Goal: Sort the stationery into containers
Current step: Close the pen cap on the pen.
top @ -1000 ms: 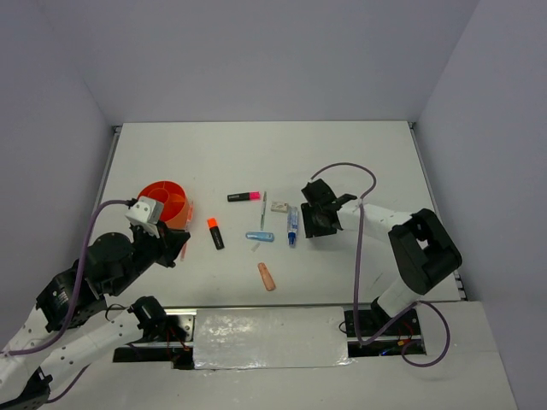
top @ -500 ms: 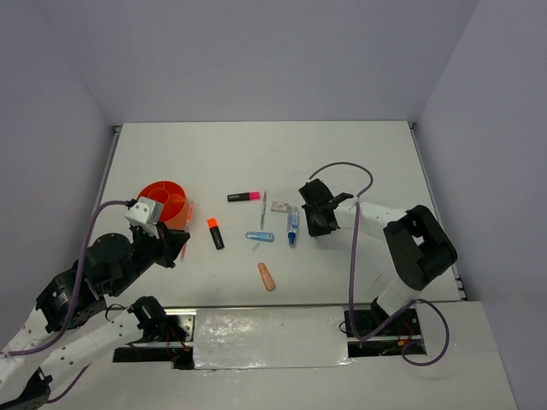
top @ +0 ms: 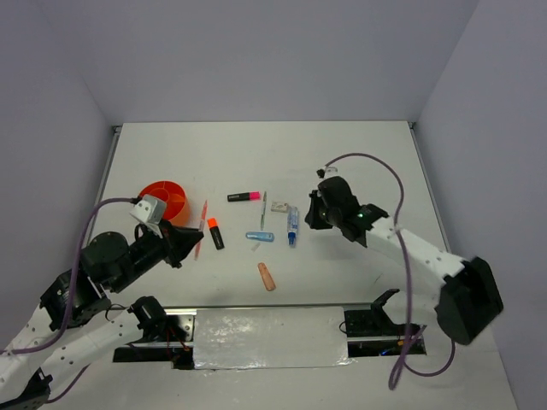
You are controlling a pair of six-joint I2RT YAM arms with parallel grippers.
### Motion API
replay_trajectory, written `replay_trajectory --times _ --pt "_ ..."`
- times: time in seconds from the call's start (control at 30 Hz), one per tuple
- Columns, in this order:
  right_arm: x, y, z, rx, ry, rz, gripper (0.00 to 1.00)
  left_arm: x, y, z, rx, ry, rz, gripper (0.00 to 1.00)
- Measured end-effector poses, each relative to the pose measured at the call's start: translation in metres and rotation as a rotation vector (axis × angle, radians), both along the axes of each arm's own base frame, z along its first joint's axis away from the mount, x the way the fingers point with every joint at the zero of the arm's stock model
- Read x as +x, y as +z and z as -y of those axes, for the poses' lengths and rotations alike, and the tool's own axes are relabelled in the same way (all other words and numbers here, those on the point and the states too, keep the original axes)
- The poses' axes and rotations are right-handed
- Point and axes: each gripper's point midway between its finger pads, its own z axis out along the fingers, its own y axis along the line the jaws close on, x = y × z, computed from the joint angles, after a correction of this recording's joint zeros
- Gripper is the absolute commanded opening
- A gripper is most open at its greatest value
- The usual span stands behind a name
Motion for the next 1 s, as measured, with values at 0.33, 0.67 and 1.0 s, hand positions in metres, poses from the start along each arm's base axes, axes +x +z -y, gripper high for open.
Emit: replay_trajectory --times 0.33,0.67,1.0 --pt "-0.043 0.187 -0.043 0.783 0.055 0.517 0.00 0.007 -0.031 0.100 -0.222 -0.290 -0.079 0.00" --pt "-0.098 0.262 -0.088 1.139 0.208 0.633 0.00 -0.004 0.005 0.132 -0.441 -0.453 -0.017 0.00" --pt "-0.103 0.289 -0.098 1.161 0.255 0.757 0.00 -0.009 0.012 0.129 -0.471 -0.470 0.013 0.00"
